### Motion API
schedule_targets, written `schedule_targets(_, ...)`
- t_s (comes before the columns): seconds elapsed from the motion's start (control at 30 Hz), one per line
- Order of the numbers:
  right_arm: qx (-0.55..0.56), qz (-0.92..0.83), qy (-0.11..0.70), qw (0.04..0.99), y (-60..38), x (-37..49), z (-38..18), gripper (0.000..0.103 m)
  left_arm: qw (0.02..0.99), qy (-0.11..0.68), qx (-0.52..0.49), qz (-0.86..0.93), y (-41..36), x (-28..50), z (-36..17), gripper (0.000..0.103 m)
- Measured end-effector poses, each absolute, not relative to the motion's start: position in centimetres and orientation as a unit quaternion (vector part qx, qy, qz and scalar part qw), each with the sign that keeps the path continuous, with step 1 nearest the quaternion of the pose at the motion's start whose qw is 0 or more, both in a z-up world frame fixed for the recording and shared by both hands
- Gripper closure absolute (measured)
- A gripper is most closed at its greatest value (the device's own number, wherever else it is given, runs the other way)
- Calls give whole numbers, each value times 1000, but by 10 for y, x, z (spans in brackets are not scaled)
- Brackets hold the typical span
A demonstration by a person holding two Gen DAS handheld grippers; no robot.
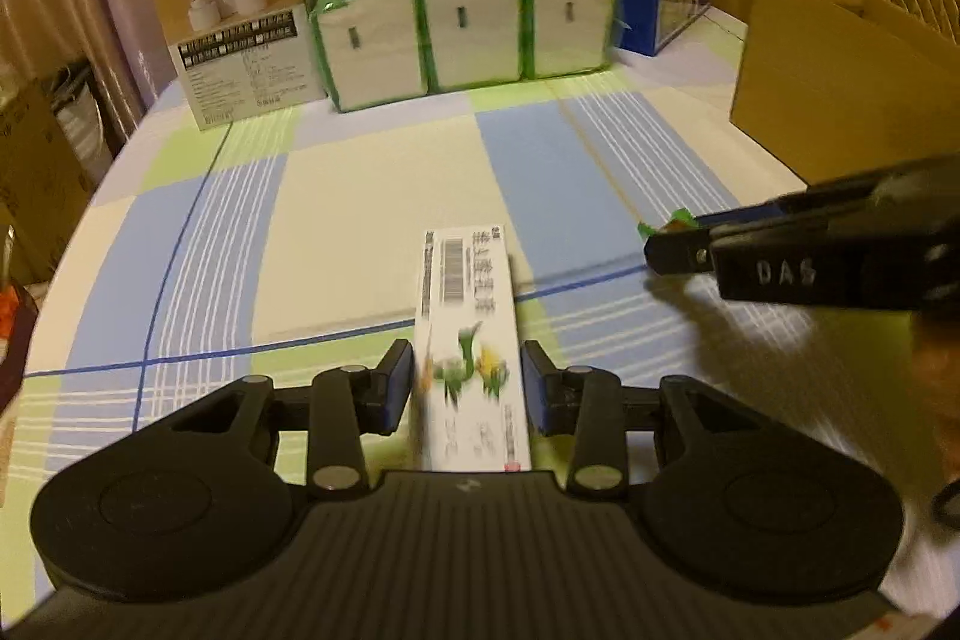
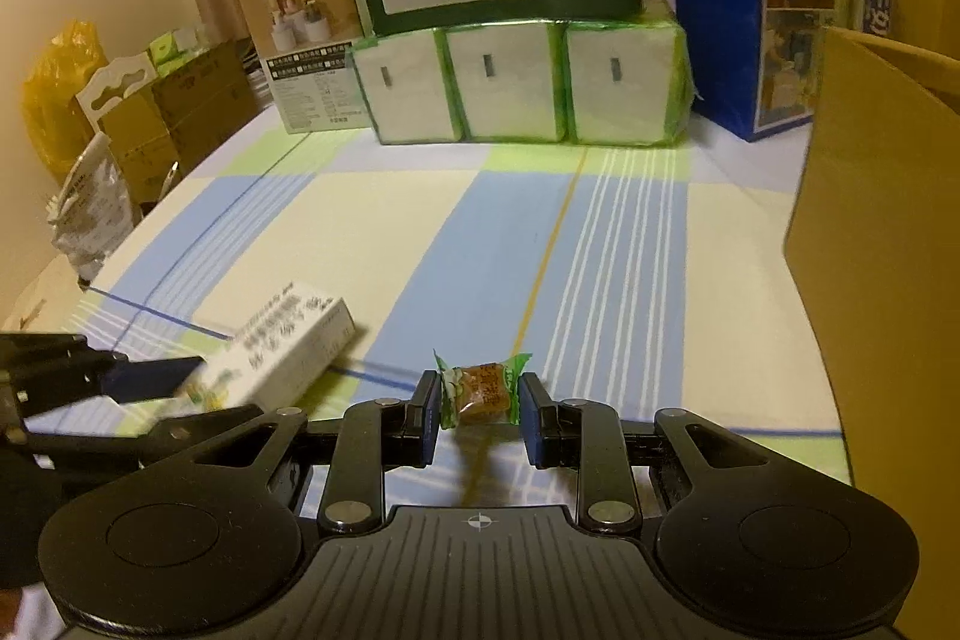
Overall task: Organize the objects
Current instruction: 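Carry the medicine box and green candy with both tools over the cardboard box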
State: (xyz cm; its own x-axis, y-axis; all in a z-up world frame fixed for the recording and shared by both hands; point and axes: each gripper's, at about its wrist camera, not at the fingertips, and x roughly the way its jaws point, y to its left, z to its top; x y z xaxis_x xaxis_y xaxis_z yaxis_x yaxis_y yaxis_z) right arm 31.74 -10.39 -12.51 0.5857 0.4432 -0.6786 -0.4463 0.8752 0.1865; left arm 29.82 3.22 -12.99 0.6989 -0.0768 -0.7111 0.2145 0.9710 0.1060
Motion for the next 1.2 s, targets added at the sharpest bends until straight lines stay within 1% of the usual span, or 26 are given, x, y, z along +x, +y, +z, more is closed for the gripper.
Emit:
schedule_targets(0.1,12,245,389,888,-111,312,-122,79,916,375,112,-86,26,300,-132,69)
schedule_targets(0.5,15,239,396,886,-112,314,-127,79,916,382,89,-86,30,318,-150,69)
schedule_targets(0.87,-3,235,371,898,-109,305,-116,79,922,373,72,-78,31,309,-142,70)
schedule_targets(1.2,-6,222,368,903,-110,270,-107,79,923,373,56,-78,18,284,-131,70)
